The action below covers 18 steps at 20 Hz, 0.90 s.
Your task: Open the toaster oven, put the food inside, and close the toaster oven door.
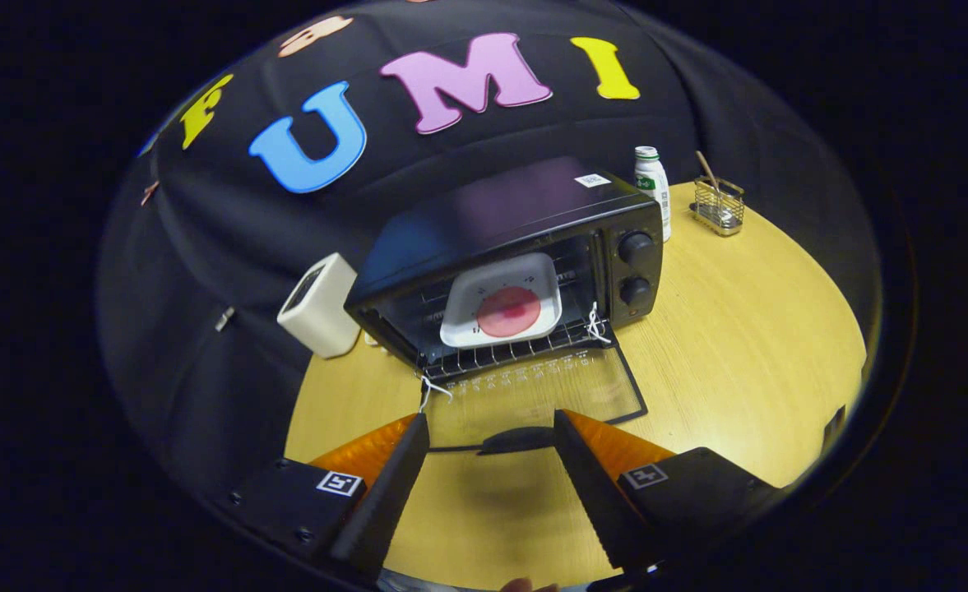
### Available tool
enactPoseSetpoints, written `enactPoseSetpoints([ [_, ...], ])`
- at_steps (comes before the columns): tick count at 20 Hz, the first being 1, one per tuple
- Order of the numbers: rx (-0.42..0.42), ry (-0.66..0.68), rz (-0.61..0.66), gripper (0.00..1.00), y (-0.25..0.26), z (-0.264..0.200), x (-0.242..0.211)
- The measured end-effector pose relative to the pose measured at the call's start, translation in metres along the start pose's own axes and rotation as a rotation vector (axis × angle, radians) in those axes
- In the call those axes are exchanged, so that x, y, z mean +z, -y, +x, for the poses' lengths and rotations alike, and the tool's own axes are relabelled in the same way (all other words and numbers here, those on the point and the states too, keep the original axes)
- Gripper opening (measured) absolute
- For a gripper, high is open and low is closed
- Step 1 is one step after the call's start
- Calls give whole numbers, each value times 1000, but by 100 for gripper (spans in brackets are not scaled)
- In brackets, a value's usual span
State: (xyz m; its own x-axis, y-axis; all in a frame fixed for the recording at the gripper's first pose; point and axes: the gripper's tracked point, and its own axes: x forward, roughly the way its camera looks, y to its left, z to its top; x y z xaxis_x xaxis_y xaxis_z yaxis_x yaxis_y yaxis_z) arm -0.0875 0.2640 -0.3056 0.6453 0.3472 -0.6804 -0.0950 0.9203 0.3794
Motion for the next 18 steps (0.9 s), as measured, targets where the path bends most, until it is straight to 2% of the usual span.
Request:
enactPoseSetpoints([
  [3,-19,-76,-97,99,11,8,-37],
  [7,-47,-164,-132,99,18,33,-85],
  [18,-196,-192,-142,99,30,86,-101],
])
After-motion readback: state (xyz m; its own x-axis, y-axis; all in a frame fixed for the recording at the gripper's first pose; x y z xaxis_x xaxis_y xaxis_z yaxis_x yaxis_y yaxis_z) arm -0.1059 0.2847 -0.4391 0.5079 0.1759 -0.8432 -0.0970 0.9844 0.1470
